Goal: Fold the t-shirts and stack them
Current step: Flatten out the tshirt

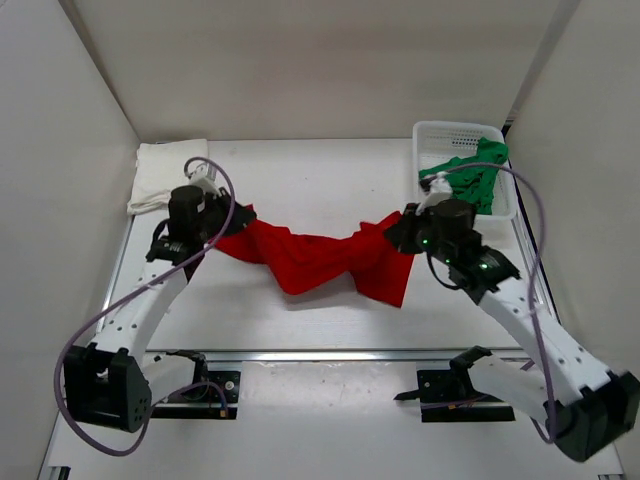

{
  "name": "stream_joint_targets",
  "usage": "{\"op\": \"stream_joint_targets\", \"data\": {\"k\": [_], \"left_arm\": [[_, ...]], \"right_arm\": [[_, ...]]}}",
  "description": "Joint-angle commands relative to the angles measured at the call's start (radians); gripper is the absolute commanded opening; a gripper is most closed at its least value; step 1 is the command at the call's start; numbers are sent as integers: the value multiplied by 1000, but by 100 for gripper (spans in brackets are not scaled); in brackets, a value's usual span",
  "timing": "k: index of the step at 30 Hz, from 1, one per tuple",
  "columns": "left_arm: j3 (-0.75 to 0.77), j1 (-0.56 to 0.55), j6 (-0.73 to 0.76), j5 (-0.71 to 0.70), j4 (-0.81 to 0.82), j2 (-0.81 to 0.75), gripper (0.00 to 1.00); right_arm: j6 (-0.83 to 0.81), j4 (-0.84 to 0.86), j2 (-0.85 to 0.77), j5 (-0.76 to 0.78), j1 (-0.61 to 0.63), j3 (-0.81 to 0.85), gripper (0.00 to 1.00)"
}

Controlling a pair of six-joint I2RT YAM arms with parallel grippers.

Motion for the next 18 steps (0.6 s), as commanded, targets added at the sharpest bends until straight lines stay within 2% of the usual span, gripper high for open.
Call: {"op": "stream_joint_targets", "data": {"k": [1,3,4,7,9,10,12,14,16,17,18], "left_arm": [[153,-23,86,1,-149,35,0],[248,50,61,110,-166,0,0],[281,64,63,112,-198,-13,0],[469,150,57,179,-280,-36,0],[539,340,-20,353,-225,-63,0],[557,377,-69,374,-193,-68,0],[646,429,-98,393,-203,-56,0],[666,466,-185,428,-139,-48,0],[704,532,-229,465,-113,-21,0],[709,534,-227,462,-125,-11,0],[723,526,-230,450,-116,1,0]], "right_arm": [[41,-171,-120,195,-53,123,0],[24,-259,-183,215,-97,186,0],[17,-271,-191,218,-113,245,0],[-2,-325,-211,268,-70,400,0],[-29,-353,-180,377,-9,522,0],[-54,-362,-169,406,38,615,0],[-114,-399,-75,527,120,835,0],[-175,-405,16,614,235,980,0],[-247,-387,145,699,295,1132,0],[-275,-394,177,685,281,1169,0],[-258,-423,246,583,237,1247,0]]}}
